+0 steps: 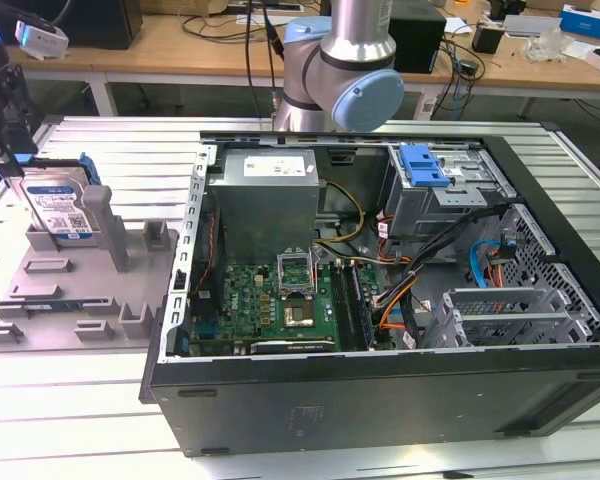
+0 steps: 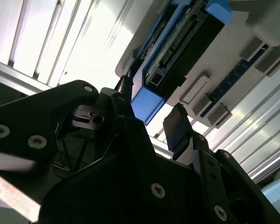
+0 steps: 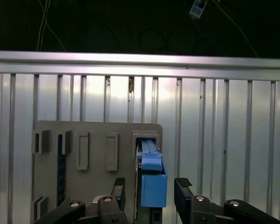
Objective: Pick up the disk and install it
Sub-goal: 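Pick up the disk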
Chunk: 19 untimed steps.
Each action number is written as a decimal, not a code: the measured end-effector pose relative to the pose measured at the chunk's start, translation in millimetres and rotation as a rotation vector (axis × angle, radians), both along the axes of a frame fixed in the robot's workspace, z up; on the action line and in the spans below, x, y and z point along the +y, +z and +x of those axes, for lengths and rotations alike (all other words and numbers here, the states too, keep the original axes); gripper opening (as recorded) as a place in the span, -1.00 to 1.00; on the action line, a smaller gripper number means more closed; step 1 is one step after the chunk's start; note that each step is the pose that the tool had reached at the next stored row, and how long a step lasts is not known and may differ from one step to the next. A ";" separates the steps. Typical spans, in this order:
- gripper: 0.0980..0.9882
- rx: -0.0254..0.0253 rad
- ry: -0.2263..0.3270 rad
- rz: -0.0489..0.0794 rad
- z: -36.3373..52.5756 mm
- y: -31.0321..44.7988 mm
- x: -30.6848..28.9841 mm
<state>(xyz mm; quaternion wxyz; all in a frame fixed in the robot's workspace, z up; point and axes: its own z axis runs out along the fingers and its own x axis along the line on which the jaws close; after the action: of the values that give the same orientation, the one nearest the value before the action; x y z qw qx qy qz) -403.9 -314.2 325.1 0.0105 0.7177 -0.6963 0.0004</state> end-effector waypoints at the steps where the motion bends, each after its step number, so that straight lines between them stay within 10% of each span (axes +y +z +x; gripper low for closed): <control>1: 0.00 -0.0002 0.000 0.000 0.0 -0.8 -0.2; 19: -0.03 -0.0001 -0.001 0.000 0.1 -16.9 -0.2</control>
<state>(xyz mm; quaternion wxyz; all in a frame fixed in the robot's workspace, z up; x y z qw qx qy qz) -403.9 -314.5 308.3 0.0104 0.7174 -0.6966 0.0004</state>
